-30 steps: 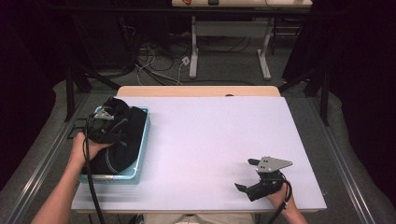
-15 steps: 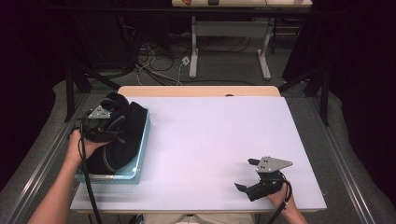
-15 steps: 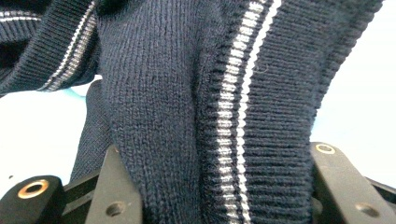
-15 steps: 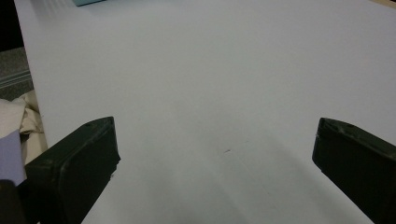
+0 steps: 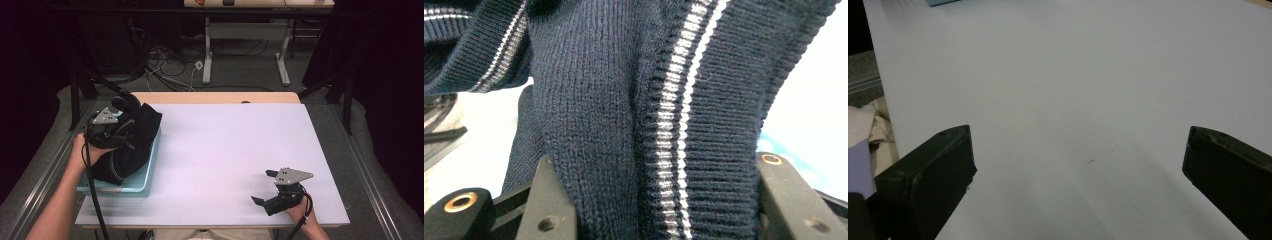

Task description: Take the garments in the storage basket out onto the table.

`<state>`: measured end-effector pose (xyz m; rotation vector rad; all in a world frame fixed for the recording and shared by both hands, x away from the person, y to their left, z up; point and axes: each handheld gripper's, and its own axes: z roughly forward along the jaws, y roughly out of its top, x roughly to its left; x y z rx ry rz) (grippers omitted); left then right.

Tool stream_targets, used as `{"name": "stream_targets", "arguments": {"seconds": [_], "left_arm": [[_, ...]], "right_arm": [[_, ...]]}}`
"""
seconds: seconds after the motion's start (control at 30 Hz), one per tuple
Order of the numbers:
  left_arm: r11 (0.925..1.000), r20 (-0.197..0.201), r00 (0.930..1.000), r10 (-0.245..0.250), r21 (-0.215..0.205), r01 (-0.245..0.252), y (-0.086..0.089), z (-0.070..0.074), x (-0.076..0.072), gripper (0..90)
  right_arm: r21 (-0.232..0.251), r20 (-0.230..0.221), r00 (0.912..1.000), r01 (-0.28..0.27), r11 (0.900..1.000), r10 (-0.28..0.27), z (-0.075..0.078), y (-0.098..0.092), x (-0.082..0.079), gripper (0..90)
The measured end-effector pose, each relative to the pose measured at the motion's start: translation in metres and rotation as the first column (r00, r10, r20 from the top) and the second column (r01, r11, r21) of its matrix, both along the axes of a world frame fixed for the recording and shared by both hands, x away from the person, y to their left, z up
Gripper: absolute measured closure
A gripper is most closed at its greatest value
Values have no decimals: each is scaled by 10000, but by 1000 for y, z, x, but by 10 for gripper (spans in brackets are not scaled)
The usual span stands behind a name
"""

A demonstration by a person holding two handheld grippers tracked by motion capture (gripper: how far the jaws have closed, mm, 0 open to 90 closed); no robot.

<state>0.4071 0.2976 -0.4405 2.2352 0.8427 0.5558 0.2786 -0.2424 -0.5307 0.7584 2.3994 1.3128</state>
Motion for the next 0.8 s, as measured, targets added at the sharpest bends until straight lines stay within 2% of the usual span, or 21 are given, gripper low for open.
{"name": "stream_targets", "arguments": {"seconds": [0.07, 0.1, 0.17, 0.37, 0.77, 0.8], "left_arm": [[10000, 71, 9999, -86, -12, 86, -2, 4, 0, 520], [9998, 160, 9997, -194, 113, 192, -2, 6, 0, 520], [9997, 67, 9997, -235, 93, 234, -5, 10, 0, 519], [9985, 294, 9980, -555, 34, 554, -10, 25, 0, 519], [9925, 273, 9923, -1209, 219, 1203, -31, 39, -3, 519], [9924, 283, 9920, -1229, 139, 1226, -32, 39, -4, 519]], "right_arm": [[9, -23, 10000, 20, 10000, -20, 0, 0, 0, 0], [-2, 7, 10000, 4, 10000, -4, 0, 0, 0, 0], [-7, 4, 10000, 3, 10000, -3, 0, 0, 0, 0], [4, -13, 10000, 14, 10000, -14, 0, 0, 0, 0], [-20, 25, 10000, -10, 10000, 10, 0, 0, 0, 0], [25, 57, 10000, 2, 10000, -2, 0, 0, 0, 0]]}}
